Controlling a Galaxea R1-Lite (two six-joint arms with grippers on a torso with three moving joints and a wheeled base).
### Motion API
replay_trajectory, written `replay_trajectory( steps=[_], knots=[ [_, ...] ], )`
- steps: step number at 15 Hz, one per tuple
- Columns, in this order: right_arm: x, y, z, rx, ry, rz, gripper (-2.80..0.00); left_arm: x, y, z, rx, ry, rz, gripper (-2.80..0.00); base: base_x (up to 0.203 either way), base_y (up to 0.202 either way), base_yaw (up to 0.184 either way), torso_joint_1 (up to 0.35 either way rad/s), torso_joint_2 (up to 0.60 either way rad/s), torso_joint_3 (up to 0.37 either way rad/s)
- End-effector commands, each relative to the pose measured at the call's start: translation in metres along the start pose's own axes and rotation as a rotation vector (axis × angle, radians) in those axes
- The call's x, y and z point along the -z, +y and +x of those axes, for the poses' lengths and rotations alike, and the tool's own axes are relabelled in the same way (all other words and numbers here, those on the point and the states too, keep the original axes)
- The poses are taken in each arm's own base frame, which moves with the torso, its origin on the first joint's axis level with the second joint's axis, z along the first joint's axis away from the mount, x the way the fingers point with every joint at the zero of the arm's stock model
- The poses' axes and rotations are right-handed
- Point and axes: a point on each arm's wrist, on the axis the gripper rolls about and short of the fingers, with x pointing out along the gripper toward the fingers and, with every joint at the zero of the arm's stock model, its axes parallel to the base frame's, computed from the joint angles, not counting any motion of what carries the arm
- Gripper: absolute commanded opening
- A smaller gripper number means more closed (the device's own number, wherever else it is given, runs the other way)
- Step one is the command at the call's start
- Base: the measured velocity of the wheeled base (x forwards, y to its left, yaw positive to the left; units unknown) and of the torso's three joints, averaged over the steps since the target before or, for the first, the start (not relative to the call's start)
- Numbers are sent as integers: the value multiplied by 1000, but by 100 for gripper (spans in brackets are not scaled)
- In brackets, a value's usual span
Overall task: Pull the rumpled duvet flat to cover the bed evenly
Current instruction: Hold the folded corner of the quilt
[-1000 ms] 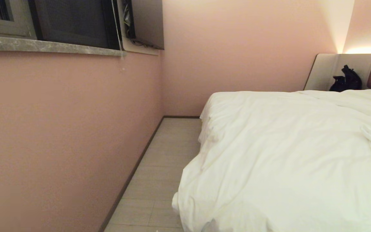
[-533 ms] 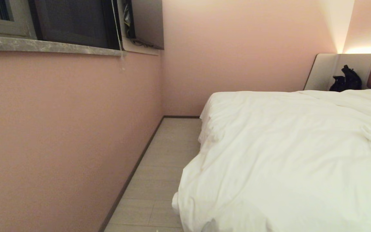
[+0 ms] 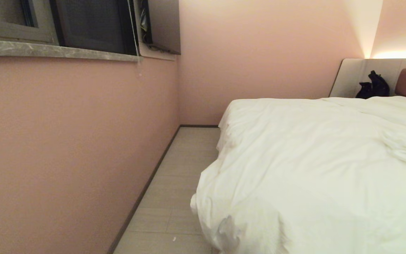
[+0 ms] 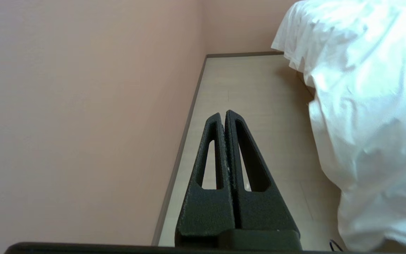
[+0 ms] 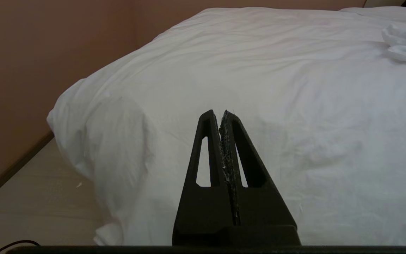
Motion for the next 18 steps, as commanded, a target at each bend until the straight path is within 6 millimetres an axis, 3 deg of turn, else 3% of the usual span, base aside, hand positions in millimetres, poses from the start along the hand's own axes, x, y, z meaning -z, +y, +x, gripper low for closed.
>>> replay_trajectory(
  steps=[1, 4, 12, 18],
  knots=[
    [0, 0, 0, -1, 0, -1, -280, 0, 0, 0, 0, 1, 0, -280, -194, 0, -1, 2, 4, 4],
    [0, 0, 0, -1, 0, -1, -280, 0, 0, 0, 1, 1, 0, -280, -157, 0, 0, -1, 3, 1],
    [0, 0, 0, -1, 0, -1, -280, 0, 0, 0, 0, 2, 3, -280, 0, 0, 0, 0, 0, 0],
    [0, 0, 0, -1, 0, -1, -280, 0, 0, 0, 0, 1, 3, -280, -1, -159, -2, 2, 4, 2]
  ],
)
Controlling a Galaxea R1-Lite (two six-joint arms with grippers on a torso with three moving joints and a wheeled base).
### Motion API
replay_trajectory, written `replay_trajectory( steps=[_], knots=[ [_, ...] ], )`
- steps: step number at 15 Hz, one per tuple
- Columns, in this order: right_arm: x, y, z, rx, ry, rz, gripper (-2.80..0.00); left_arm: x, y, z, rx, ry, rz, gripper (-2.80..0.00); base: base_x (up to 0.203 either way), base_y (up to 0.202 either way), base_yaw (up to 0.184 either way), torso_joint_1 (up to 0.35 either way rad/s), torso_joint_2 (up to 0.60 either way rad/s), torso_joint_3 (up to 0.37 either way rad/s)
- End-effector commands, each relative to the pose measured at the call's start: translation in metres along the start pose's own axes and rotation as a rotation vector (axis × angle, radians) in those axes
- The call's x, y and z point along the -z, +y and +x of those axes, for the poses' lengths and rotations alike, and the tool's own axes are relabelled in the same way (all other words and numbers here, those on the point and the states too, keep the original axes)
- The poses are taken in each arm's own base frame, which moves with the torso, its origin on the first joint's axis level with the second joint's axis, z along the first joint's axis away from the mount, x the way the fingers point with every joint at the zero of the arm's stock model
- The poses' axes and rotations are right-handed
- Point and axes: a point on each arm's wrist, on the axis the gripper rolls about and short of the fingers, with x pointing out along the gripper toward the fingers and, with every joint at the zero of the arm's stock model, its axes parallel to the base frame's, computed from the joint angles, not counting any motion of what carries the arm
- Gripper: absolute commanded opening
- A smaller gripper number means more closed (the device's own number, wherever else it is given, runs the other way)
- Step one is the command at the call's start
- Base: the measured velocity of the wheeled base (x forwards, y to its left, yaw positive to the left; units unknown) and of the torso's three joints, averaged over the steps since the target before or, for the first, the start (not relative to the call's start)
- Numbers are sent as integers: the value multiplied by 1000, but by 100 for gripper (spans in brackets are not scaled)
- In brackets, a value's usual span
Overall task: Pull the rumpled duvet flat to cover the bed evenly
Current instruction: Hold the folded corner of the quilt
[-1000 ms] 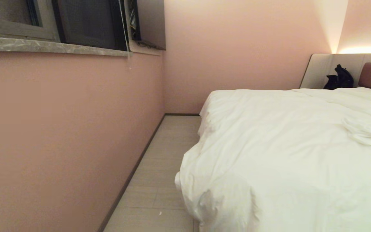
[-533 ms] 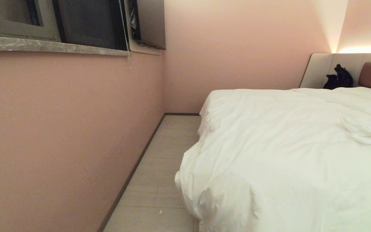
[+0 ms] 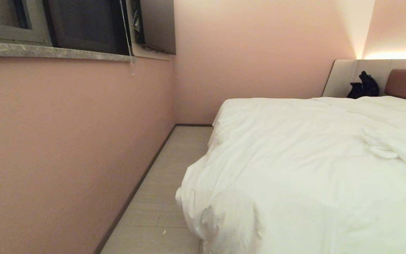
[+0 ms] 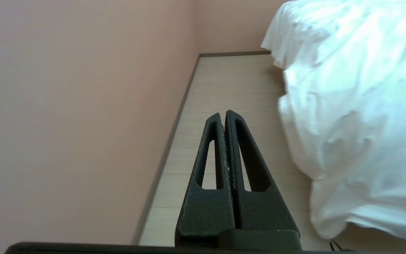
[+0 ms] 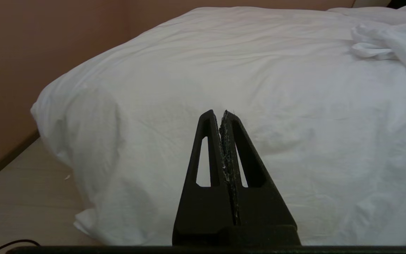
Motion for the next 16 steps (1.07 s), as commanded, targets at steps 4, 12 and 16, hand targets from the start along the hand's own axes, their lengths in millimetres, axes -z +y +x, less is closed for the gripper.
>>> replay_trajectory(
  steps=[4, 12, 16],
  knots=[
    [0, 0, 0, -2, 0, -1, -280, 0, 0, 0, -1, 1, -1, -280, 0, -193, 3, 0, 2, 4],
    [0, 0, 0, -2, 0, -1, -280, 0, 0, 0, 1, 1, 2, -280, 0, -191, 0, 4, 2, 4],
    [0, 0, 0, -2, 0, -1, -280, 0, 0, 0, 1, 2, 4, -280, 0, -194, -1, 2, 3, 1]
  ],
)
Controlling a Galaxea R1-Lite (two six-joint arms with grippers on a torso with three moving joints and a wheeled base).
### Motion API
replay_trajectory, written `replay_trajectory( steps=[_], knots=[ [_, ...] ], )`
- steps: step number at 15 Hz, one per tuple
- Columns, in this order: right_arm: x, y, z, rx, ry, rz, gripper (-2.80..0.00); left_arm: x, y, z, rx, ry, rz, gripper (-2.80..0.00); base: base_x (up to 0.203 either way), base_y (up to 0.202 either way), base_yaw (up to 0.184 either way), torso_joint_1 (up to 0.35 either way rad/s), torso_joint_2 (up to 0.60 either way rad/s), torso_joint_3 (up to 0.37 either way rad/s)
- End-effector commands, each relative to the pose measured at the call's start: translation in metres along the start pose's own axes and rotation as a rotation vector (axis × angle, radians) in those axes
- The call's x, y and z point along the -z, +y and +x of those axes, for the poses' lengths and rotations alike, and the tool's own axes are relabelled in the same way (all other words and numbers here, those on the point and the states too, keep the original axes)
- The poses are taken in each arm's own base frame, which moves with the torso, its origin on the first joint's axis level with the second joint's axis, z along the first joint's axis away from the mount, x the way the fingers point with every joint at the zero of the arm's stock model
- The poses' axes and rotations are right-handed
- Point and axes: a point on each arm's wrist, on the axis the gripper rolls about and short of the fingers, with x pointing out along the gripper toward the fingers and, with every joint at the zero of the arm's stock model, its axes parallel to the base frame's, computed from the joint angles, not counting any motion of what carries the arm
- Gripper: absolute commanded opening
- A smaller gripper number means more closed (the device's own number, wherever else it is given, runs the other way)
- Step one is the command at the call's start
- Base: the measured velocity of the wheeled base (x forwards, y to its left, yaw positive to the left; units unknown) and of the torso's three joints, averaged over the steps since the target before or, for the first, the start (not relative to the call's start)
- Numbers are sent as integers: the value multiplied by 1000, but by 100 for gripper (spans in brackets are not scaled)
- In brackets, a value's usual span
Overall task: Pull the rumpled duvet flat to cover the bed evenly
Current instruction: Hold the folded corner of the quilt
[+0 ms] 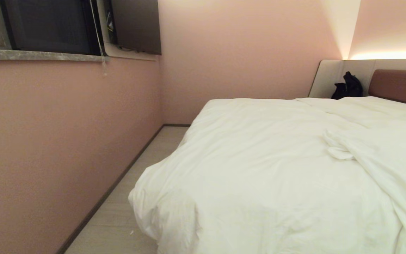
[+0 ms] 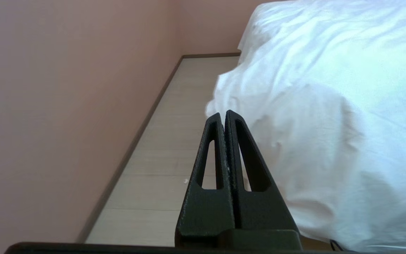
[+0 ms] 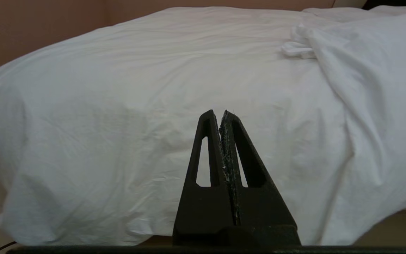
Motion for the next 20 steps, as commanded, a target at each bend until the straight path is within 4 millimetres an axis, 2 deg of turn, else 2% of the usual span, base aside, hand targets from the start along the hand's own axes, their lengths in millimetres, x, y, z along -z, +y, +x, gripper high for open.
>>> replay_trajectory(
  steps=[1, 20],
  knots=[
    [0, 0, 0, 0, -1, -1, -280, 0, 0, 0, 0, 1, 1, -280, 0, -191, 1, 2, 1, 0],
    [0, 0, 0, 0, -1, -1, -280, 0, 0, 0, -1, 0, -2, -280, 0, -192, 0, 2, 4, 3]
  ],
)
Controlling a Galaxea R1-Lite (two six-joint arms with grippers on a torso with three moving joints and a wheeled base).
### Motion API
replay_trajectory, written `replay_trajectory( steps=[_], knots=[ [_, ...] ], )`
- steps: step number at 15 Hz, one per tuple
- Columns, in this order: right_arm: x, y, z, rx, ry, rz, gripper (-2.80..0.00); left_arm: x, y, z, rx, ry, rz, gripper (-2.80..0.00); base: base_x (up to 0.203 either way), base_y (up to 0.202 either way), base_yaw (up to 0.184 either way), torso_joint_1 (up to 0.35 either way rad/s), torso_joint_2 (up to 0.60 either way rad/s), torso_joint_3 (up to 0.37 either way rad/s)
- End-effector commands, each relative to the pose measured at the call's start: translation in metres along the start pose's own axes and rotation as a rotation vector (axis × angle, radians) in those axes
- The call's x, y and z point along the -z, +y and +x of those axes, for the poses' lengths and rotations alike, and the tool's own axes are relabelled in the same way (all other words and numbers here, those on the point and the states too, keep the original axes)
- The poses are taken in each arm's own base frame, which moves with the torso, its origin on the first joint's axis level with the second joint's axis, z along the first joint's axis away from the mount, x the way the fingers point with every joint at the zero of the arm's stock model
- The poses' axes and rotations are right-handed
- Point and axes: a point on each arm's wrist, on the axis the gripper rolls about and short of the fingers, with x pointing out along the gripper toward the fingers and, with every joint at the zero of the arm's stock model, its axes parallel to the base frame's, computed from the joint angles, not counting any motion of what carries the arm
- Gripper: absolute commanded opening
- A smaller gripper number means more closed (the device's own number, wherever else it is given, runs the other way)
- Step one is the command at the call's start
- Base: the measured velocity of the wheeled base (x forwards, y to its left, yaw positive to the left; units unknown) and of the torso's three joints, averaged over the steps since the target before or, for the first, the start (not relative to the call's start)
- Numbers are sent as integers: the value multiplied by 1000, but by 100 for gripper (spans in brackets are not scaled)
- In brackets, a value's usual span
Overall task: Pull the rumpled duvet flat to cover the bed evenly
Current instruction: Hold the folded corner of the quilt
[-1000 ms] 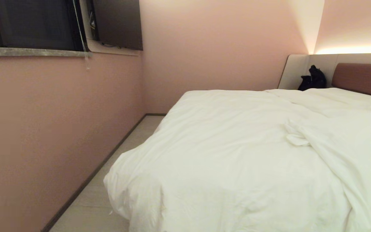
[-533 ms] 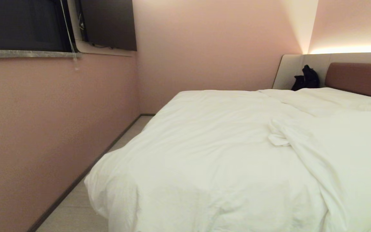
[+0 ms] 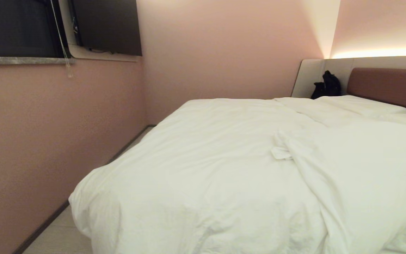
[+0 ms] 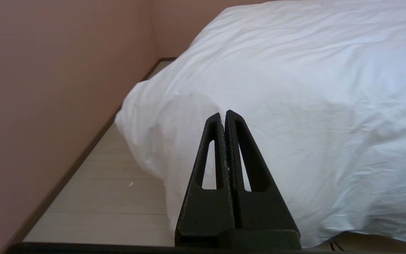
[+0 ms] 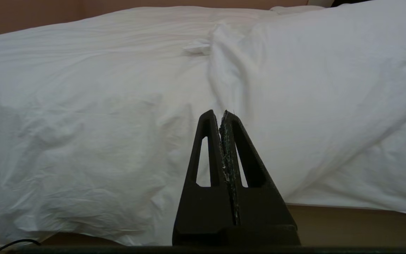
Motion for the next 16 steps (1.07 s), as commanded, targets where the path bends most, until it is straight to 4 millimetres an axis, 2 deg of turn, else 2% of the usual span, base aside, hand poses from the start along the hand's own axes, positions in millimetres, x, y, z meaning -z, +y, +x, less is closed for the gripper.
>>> replay_trajectory(
  steps=[1, 16],
  knots=[
    [0, 0, 0, -1, 0, -1, -280, 0, 0, 0, -1, 1, 0, -280, 0, -193, 3, -1, 1, 2],
    [0, 0, 0, -1, 0, -1, -280, 0, 0, 0, 1, 2, 5, -280, 0, -193, 0, 2, 1, 2]
  ],
)
